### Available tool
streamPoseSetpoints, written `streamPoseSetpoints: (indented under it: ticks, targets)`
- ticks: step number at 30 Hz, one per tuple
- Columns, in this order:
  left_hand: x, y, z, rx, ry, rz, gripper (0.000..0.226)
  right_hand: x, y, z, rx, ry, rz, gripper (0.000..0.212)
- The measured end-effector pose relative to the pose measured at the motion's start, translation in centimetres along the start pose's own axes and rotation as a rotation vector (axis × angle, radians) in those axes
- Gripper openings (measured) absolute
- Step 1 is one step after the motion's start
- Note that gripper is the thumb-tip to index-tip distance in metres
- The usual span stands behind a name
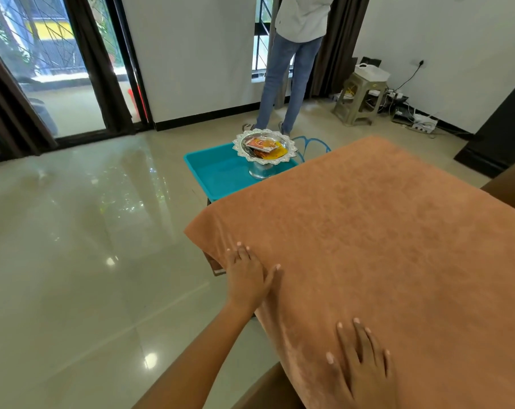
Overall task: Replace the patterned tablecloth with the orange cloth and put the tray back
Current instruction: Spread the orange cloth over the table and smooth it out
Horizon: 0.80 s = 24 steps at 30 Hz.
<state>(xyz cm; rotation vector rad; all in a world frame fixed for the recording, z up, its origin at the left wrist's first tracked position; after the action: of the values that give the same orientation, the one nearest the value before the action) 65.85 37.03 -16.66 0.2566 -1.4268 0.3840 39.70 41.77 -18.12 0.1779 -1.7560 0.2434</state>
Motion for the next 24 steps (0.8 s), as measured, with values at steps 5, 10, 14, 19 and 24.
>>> streamPoseSetpoints:
  ticks: [5,10,14,19,24]
  targets:
    - [1.2,-1.7,1.1,0.091,0.087,0.056,0.084,3.1,-2.2,4.5,-0.098,-0.127,0.15,0.075]
    - [-2.3,-3.1,6.1,-0.147,0.236,-0.039,0.118,0.6,-3.6,8.0,-0.228,0.077,0.022,0.084]
    - [-3.2,-2.6,5.3,-0.104,0.261,0.027,0.112,0.4,-2.7,6.7,-0.215,0.118,0.02,0.087]
    - [-3.2,-1.7,3.7,-0.116,0.236,0.032,0.101,-0.4,-1.5,5.6,-0.23,0.12,-0.028,0.085]
    - [-2.8,-0.4,2.4,-0.115,0.225,0.06,0.093,-0.3,-0.4,4.4,-0.228,0.095,-0.011,0.085]
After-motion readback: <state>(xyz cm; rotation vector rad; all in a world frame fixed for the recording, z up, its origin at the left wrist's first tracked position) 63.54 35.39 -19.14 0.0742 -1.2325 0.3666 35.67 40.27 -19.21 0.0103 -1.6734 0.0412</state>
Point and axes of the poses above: each hand's wrist, its own y-axis away from the middle knuckle, its own x-axis out of the back of the hand, z = x × y, the point moved 10 cm from there along -y, towards the middle knuckle, and after that the axes turned 4 degrees about z, right-handed, at the moved point
